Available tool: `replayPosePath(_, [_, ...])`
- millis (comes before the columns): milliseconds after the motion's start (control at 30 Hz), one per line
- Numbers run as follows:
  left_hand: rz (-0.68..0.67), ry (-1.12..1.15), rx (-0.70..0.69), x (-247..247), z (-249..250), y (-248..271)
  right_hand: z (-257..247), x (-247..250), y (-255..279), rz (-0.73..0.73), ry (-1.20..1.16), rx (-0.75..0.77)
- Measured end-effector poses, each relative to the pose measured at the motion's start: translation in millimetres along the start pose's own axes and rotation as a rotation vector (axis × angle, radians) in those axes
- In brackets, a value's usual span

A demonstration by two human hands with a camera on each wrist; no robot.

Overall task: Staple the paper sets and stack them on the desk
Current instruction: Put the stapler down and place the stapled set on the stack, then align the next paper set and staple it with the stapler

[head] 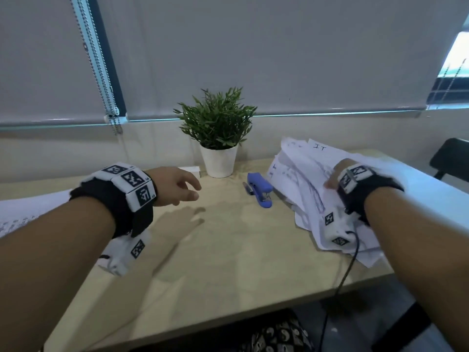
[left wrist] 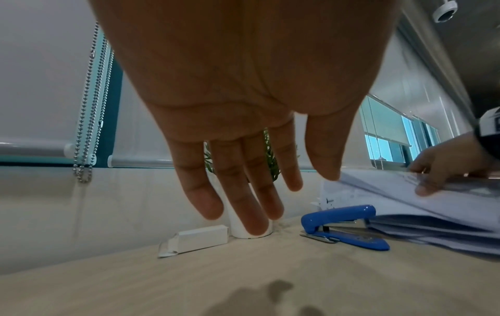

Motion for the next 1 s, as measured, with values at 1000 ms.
replayPosePath(1000, [0.326, 0.309, 0.504, -6, -116, 58, -185, -41, 161, -0.366, 0.332, 0.917])
Point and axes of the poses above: each hand's wrist, its own y-axis away from the middle knuckle, its own x-axis out of the back of the hand, z = x × y, the point moved 5 cm from there along -y, towards the middle knuckle, and after that the axes turned 11 degrees about y, right-handed, at the moved point
